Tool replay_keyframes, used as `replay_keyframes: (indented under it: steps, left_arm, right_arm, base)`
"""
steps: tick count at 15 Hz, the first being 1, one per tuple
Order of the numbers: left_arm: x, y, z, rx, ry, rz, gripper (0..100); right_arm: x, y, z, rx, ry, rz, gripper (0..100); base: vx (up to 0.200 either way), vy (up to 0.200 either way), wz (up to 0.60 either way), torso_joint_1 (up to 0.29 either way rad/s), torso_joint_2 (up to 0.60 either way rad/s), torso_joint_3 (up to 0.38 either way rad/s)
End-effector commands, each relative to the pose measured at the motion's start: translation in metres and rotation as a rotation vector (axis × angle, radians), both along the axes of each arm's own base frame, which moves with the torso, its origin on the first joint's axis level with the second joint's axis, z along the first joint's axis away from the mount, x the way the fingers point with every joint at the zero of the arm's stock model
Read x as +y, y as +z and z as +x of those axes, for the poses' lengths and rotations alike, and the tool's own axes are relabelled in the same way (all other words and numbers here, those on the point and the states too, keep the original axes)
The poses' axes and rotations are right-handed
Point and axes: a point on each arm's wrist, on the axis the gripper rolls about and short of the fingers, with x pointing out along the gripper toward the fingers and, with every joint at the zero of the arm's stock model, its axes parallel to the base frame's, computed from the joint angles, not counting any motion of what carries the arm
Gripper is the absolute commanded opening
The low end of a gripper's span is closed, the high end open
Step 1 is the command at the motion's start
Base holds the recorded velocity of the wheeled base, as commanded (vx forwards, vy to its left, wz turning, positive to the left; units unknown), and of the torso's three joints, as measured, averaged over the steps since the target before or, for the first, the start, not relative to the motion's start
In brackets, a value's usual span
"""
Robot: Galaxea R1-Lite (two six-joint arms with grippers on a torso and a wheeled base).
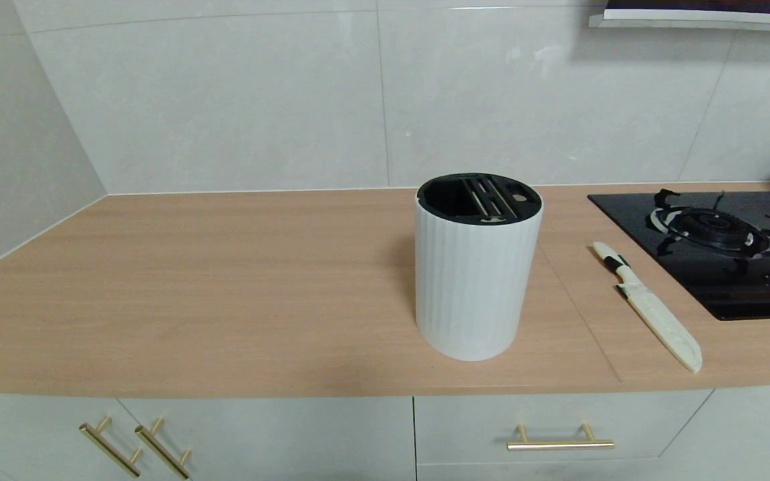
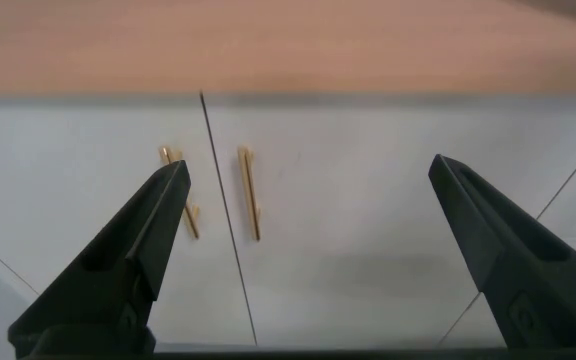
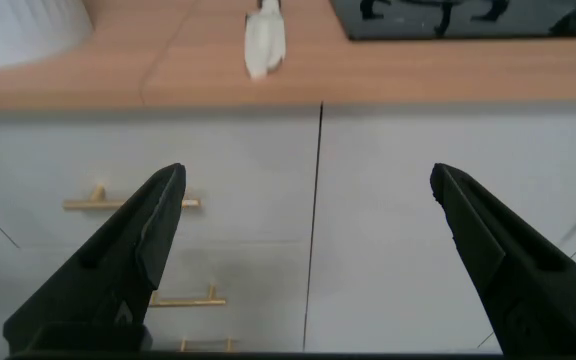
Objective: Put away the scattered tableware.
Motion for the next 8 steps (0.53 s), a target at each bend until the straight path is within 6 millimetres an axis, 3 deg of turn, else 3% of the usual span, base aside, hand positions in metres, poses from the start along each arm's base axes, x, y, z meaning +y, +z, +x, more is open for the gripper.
replay_keyframes:
  steps: [1,8]
  left_arm:
    - [0.0,0.0,0.0,0.0,0.001,-0.001,100]
    - [0.0,0.0,0.0,0.0,0.001,-0.001,100]
  right_arm:
    - [0.0,0.0,0.0001,0.001,0.0,0.0,100]
    - [0.0,0.0,0.0001,0.001,0.0,0.0,100]
  base:
    - [0.0,0.0,0.0,0.232,-0.51,-0.3]
    - [0.0,0.0,0.0,0.246,-0.54,-0.295]
